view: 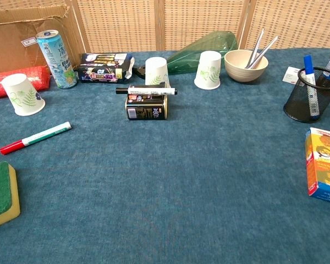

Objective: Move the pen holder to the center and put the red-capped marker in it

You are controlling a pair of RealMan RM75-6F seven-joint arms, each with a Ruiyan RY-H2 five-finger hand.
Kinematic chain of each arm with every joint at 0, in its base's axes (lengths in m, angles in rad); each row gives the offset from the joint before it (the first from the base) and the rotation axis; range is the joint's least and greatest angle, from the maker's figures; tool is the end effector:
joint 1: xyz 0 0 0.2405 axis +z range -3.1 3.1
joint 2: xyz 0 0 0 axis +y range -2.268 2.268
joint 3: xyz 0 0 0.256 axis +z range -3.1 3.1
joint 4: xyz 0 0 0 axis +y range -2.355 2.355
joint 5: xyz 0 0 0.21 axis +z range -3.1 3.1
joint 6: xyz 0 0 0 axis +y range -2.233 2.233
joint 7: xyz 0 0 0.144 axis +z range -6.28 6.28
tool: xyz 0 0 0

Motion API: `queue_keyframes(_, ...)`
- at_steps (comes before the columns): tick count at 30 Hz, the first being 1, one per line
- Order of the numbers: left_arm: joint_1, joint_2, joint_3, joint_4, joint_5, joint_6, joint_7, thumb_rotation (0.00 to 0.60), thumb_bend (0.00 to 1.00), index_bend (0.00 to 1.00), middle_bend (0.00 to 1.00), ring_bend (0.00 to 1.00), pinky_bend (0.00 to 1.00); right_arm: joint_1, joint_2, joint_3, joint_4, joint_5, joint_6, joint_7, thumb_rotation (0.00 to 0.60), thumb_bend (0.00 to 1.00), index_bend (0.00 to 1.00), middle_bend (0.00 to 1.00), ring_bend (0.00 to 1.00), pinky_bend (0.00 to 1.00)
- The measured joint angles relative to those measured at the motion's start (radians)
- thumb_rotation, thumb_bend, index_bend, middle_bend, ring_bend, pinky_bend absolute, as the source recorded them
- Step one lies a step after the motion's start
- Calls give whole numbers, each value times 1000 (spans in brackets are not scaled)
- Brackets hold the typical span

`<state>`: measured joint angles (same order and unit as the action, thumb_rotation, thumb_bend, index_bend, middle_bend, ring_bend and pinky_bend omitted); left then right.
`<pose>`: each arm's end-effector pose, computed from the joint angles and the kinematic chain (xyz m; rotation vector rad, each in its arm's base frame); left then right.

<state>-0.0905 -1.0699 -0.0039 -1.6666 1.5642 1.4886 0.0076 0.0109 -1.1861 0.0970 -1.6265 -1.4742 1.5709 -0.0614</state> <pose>-0.2982 0.1720 0.1604 -1.4674 -0.9030 -0.9148 -0.3109 -0.1664 0.1561 1.2393 -0.8782 0.9281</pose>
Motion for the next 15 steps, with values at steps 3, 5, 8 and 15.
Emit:
queue_keyframes(3,0,0,0,0,0,-1,0,600,184,200,0,0,0,-1,1,0,-2,-2,2,3,600,0,0,0,0,142)
queue_keyframes(5,0,0,1,0,0,-2,0,600,184,202,0,0,0,-2,2,-1,-2,-3,3,3,600,0,0,0,0,142)
queue_keyframes(8,1,1,2,0,0,-1,-2,600,185,205,0,0,0,-2,3,-2,-2,-4,1,5,600,0,0,0,0,142)
queue_keyframes(15,1,9,2,-8,5,2,-8,600,185,207,0,0,0,-2,7,-3,-4,-4,-2,10,600,0,0,0,0,142)
